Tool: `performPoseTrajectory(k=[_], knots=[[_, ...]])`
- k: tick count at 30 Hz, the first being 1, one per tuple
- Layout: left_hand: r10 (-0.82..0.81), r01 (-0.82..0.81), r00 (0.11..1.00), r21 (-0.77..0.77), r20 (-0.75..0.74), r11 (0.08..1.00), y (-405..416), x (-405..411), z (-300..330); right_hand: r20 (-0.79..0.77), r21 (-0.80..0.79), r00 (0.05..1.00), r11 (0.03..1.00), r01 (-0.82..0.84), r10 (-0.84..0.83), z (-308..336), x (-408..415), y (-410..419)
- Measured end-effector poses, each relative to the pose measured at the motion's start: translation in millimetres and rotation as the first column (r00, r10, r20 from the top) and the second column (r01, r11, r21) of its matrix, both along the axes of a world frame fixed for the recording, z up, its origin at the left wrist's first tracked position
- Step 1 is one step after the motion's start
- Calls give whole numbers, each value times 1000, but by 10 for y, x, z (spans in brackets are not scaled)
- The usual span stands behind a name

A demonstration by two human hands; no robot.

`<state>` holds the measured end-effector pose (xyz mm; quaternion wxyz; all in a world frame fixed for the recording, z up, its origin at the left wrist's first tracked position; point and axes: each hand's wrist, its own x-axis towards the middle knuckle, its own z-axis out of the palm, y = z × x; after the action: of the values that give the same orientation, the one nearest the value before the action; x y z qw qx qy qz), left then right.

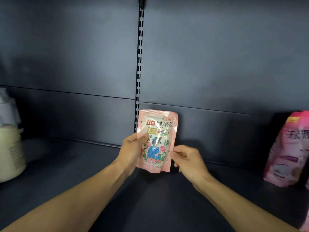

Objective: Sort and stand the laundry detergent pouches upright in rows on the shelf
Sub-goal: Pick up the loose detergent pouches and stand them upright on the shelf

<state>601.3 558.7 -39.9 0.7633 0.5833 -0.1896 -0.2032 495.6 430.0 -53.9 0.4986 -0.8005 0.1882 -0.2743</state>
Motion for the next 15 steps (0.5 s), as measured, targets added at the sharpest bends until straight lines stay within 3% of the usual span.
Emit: performPoseTrajectory(k=[4, 7, 11, 15], knots=[[-77, 77, 997, 35, 19, 996, 54, 51, -71, -19, -127, 997, 990, 66, -69, -89, 12, 3], [-129, 93, 977, 202, 172, 975, 133, 62, -129, 1, -176, 996, 980, 92, -93, -110, 2, 38], [-161, -27, 924, 478, 347, 878, 170, 89, -255, -7, -167, 998, 984, 63, -65, -111, -9, 71], [-119, -100, 918, 510, 379, 854, 117, 116, -289, -33, -176, 995, 980, 91, -98, -135, 37, 62]])
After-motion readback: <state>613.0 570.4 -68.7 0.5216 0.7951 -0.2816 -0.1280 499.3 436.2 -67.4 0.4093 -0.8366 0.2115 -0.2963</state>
